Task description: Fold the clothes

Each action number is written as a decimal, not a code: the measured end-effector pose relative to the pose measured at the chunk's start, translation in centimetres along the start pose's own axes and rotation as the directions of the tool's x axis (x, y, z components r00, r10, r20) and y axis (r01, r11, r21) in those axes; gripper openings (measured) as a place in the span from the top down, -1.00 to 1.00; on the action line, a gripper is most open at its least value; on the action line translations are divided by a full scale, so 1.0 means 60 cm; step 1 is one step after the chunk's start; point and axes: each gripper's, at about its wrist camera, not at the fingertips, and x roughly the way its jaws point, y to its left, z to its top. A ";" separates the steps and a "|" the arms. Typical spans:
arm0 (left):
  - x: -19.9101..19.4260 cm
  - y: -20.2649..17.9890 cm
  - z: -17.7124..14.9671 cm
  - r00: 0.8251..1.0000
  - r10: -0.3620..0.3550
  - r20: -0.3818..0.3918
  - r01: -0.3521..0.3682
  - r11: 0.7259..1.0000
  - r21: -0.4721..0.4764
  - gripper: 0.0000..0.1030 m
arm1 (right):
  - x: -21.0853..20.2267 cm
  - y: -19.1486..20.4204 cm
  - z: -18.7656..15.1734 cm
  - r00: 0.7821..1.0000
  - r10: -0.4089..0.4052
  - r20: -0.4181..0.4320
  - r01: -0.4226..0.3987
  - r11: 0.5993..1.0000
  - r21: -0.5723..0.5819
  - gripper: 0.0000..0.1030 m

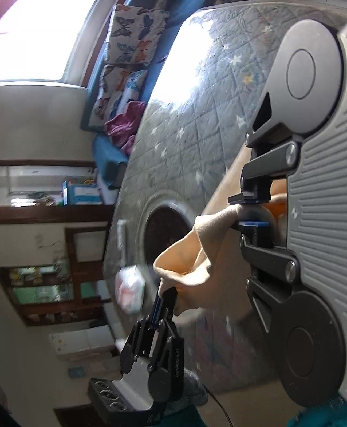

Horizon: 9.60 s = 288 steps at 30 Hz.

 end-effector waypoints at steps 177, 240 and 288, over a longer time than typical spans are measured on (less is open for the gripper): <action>-0.073 -0.087 -0.181 0.990 0.141 -0.001 -0.139 0.970 -0.198 -0.39 | -0.055 0.048 -0.178 0.980 -0.159 0.117 0.127 0.962 0.241 0.05; -0.068 -0.063 -0.177 0.985 0.161 -0.067 -0.174 0.935 -0.310 -1.00 | -0.093 0.089 -0.178 0.926 -0.210 0.315 0.103 0.940 0.325 -1.00; -0.079 -0.055 -0.142 0.959 0.262 -0.105 -0.281 0.913 -0.295 -1.00 | -0.041 0.130 -0.192 0.955 -0.254 0.156 0.217 0.951 0.218 -1.00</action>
